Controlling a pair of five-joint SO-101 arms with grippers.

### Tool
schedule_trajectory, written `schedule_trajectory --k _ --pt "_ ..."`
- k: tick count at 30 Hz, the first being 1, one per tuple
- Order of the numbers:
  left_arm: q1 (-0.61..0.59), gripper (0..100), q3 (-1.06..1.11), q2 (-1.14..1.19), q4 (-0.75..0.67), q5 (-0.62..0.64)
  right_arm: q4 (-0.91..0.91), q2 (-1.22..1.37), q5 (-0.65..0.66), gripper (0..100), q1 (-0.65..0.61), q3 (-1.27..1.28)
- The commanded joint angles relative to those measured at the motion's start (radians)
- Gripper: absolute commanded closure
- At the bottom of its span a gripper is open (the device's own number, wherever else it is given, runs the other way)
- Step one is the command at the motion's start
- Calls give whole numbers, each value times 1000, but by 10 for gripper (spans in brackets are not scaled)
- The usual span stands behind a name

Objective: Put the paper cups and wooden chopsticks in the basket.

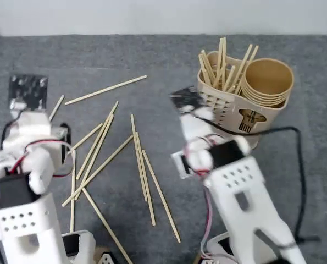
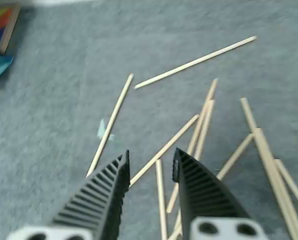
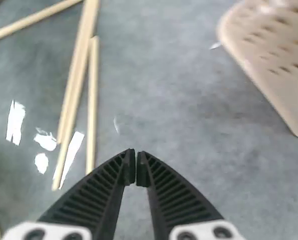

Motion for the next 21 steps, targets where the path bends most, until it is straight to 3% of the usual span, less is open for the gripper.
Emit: schedule_trajectory --k 1,4,10,21 --pt "-48 863 148 -126 -97 -8 50 162 -41 882 -77 -166" --pt "-61 863 314 -236 -184 -6 41 278 -94 833 -136 -233" --pt "-61 862 556 -427 -282 -6 5 466 -164 831 -234 -341" --pt "-61 862 739 -520 -362 -6 -298 677 -219 832 -283 -367"
